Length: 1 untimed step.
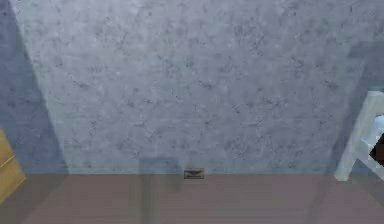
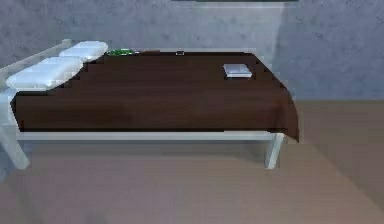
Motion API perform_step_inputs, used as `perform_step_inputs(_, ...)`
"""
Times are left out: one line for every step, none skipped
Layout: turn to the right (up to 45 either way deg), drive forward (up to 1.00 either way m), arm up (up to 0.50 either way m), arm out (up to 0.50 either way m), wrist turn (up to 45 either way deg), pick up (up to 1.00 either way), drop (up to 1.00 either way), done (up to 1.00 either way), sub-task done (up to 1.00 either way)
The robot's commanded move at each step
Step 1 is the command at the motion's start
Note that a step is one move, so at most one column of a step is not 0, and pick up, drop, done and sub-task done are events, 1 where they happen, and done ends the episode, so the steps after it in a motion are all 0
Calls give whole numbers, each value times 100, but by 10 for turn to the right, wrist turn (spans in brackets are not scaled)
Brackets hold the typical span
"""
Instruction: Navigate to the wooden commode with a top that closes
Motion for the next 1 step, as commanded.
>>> perform_step_inputs(450,0,0,0,0,0,0,0,0)
